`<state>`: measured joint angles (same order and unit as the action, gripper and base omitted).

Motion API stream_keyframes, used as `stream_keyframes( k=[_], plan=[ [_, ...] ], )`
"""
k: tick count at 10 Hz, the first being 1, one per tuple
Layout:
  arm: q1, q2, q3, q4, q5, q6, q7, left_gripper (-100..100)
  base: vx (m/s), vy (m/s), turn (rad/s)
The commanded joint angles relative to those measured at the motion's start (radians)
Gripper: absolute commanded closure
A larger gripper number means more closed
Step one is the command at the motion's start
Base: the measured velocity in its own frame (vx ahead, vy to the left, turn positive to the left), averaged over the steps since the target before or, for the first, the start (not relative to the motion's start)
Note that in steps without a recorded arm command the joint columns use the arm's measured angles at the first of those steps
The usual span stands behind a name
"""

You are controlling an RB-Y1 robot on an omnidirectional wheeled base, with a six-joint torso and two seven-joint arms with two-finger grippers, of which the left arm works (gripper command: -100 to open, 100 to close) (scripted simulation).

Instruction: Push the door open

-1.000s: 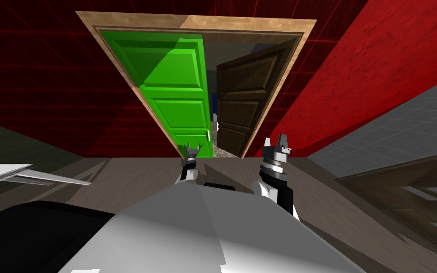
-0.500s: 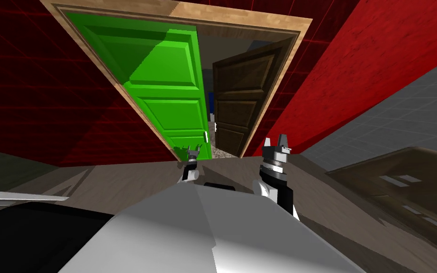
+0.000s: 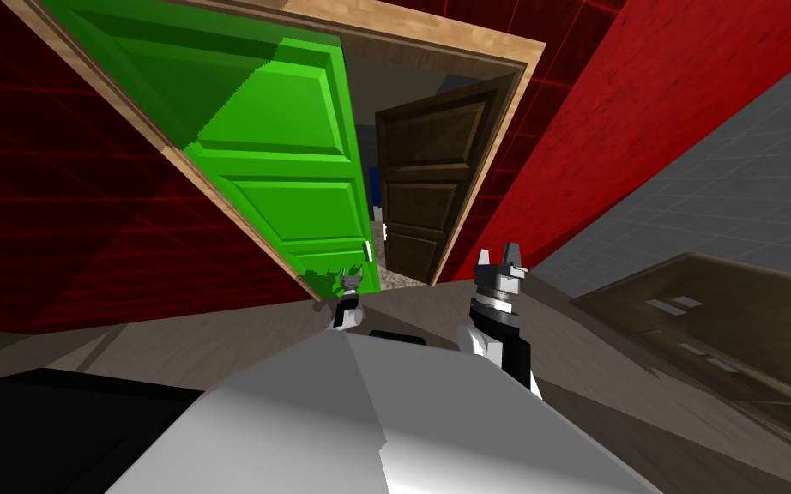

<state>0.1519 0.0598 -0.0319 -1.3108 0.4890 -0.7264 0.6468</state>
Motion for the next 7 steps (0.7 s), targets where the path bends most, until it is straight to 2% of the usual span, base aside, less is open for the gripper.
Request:
stream_keyframes(
  k=[1,2,7],
  plan=[
    [-0.016,-0.003,0.000,0.048,0.021,-0.018,0.040,-100,0.081,0.058,-0.144],
    [-0.016,-0.003,0.000,0.048,0.021,-0.018,0.040,-100,0.049,0.045,-0.054],
    [-0.057,-0.019,-0.003,0.177,0.079,-0.063,0.143,-100,0.061,0.053,-0.122]
  ],
)
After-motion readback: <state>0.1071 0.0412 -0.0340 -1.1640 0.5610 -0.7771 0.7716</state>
